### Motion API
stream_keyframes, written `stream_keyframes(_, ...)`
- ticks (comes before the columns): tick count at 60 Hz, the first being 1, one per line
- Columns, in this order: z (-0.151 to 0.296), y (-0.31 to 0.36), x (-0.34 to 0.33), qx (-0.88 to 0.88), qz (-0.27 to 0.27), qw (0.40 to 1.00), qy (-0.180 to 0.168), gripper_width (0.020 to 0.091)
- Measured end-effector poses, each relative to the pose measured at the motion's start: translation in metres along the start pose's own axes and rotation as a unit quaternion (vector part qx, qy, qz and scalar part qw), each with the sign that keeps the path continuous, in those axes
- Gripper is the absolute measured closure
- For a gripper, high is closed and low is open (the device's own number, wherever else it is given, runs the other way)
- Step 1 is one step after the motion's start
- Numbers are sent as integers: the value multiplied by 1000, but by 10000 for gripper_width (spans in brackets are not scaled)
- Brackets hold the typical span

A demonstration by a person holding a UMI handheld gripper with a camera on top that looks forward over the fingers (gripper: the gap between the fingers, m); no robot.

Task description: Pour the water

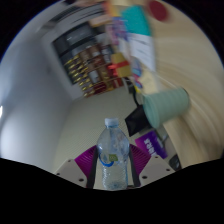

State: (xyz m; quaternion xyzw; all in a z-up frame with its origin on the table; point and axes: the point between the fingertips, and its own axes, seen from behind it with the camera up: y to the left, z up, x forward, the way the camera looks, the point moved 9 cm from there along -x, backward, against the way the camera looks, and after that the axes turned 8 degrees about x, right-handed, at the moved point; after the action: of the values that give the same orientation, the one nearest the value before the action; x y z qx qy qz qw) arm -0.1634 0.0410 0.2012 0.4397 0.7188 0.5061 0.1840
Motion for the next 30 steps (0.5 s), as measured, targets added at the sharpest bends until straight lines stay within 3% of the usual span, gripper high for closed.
stream_keyframes(4, -9, 36, -13, -142, 20, 990, 2, 567)
stream_keyframes(9, -6, 102, -37, -339, 70, 938, -23, 569)
stream_keyframes(13, -3, 161, -67, -495, 93, 861, -64, 570)
stream_keyframes(18, 27, 188, -96, -662, 87, 734, -123, 571)
stream_keyframes(24, 98, 182, -127, -781, 14, 599, -176, 572)
stream_keyframes(30, 177, 137, -148, -812, -64, 548, -188, 570)
